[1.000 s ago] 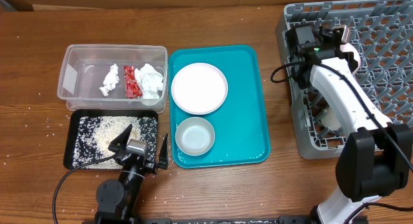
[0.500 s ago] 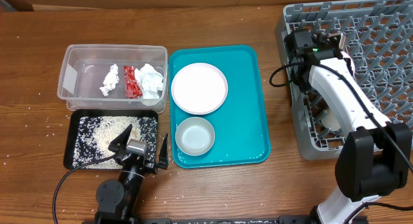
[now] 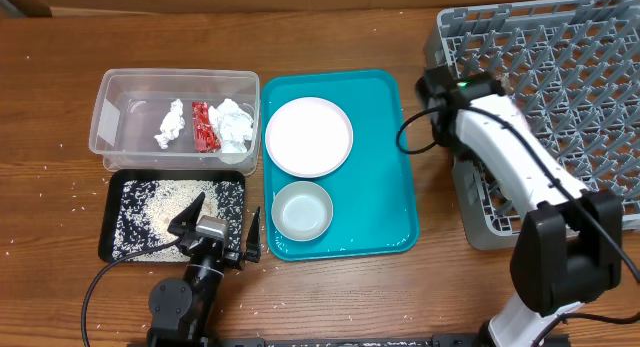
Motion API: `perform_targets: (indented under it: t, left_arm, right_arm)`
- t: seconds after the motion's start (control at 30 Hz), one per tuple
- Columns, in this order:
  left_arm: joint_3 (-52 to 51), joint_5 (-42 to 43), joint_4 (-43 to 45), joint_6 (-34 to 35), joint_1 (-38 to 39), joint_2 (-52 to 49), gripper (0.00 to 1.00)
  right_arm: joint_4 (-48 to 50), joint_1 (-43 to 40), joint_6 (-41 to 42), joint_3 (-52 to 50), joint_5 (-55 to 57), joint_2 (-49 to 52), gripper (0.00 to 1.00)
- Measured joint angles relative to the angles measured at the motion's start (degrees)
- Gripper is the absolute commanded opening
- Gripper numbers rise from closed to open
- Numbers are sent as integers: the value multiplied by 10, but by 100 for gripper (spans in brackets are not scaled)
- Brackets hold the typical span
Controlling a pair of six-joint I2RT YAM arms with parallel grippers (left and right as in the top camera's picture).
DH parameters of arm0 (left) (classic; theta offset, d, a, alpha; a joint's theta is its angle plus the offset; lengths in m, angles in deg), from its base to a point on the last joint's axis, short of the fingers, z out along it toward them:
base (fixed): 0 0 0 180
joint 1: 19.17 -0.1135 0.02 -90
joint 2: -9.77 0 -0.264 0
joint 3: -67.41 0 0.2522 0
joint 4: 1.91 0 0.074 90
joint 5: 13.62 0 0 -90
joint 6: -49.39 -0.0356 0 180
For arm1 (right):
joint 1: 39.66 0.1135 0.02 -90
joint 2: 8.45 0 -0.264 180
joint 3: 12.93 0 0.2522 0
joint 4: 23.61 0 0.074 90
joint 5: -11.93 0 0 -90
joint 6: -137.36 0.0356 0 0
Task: Sort waste into correct bins and load items into the dishwasher
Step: 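Move the right gripper to the white bowl and grip its rim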
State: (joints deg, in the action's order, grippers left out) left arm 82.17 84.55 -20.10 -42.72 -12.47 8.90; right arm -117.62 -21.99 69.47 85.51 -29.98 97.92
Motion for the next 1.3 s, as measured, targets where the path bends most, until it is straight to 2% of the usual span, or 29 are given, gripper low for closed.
perform_targets:
  t: [0.07,0.37,0.4,0.47,0.5,0.67,0.8,0.9,1.0,1.13,1.3]
  left_arm:
    - [0,0,0,0,0,0,100]
    - [0,0,0,0,0,0,100]
    - [0,0,0,0,0,0,100]
    - [0,0,0,0,0,0,100]
    - [0,0,0,0,0,0,100]
    - [0,0,0,0,0,0,100]
    - [0,0,0,0,0,0,100]
    - [0,0,0,0,0,0,100]
    - [0,0,0,0,0,0,100]
    - [0,0,0,0,0,0,100]
    - [0,0,0,0,0,0,100]
  right_arm:
    - [-10,20,2,0,-36,0,40]
    - [-11,104,3,31,-224,0,41]
    - [-3,109,4,40,-245,0,50]
    - [25,120,6,51,-288,0,78]
    - [48,127,8,54,-328,0,80]
    - [125,159,3,56,-522,0,71]
    - [159,172,15,44,-587,0,70]
    - [195,185,41,13,-603,0,65]
    - [245,197,66,-34,-611,0,53]
    - [298,206,93,-101,-621,0,43]
    - [301,210,107,-131,-632,0,35]
